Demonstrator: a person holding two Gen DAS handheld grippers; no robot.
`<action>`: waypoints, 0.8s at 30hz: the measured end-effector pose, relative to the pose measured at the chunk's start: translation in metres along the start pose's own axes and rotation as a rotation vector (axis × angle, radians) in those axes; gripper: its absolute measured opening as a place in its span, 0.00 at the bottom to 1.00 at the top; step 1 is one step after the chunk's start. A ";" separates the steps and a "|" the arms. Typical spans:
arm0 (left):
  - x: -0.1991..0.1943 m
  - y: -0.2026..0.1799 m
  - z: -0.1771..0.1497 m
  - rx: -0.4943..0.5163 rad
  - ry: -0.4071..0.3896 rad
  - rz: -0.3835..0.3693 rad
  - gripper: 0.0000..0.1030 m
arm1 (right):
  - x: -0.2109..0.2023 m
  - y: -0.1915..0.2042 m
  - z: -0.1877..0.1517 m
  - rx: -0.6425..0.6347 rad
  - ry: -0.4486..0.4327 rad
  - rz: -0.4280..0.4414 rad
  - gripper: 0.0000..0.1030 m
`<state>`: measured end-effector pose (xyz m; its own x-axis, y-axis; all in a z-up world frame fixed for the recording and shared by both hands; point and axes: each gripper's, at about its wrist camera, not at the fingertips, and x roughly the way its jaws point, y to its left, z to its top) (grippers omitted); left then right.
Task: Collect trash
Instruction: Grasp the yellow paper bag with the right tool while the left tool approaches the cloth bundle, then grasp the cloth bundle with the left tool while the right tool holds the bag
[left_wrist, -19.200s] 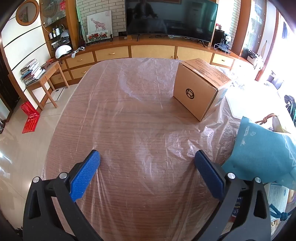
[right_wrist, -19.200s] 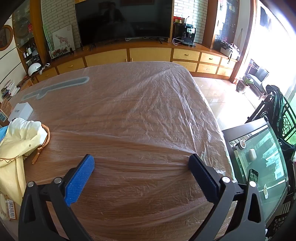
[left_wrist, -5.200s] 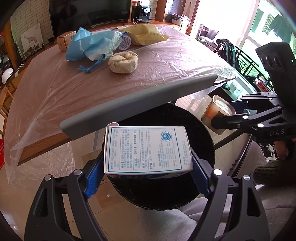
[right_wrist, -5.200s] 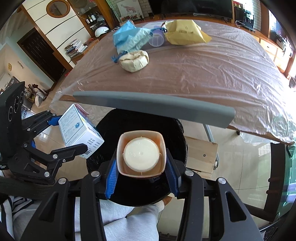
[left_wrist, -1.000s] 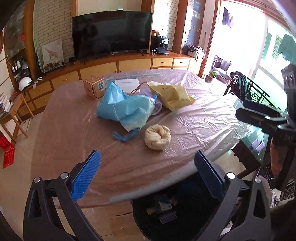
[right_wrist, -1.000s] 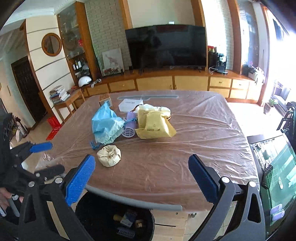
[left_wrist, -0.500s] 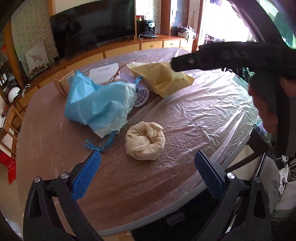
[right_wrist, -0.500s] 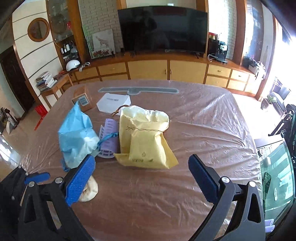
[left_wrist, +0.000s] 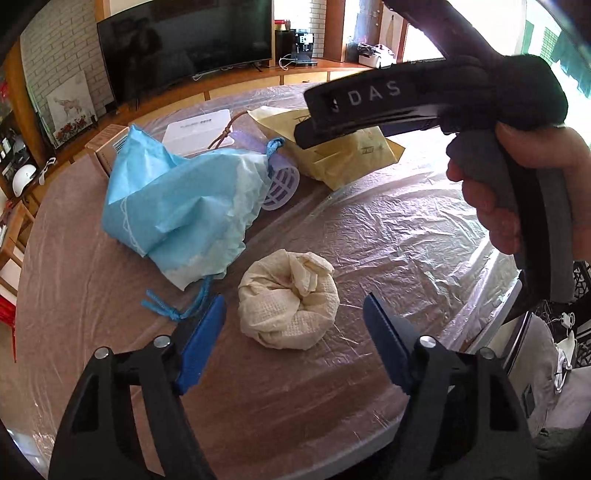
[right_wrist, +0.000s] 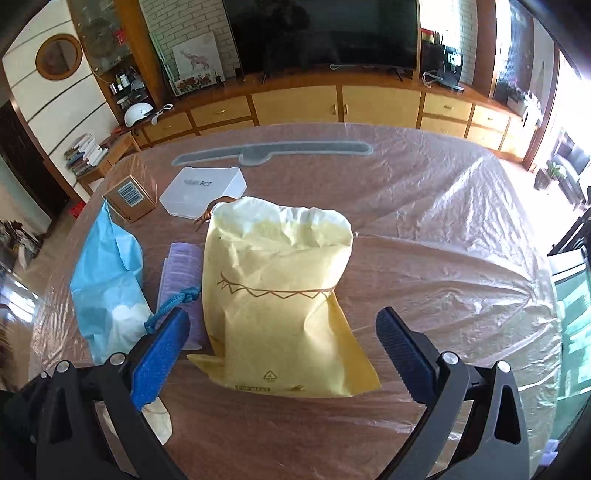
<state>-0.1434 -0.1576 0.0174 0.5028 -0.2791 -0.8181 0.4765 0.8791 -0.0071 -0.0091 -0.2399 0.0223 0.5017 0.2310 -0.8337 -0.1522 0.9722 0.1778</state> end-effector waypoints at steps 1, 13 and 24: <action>0.001 -0.001 0.001 0.005 0.003 -0.001 0.63 | 0.002 -0.002 0.001 0.006 0.005 0.009 0.95; 0.002 -0.001 0.005 -0.003 0.001 -0.026 0.50 | -0.005 -0.017 -0.012 0.080 0.003 0.108 0.56; -0.003 -0.001 -0.001 -0.031 0.000 -0.026 0.50 | -0.035 -0.019 -0.038 0.079 -0.031 0.116 0.54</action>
<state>-0.1460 -0.1572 0.0193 0.4910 -0.3020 -0.8171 0.4664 0.8833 -0.0462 -0.0559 -0.2682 0.0277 0.5112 0.3414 -0.7888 -0.1435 0.9388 0.3133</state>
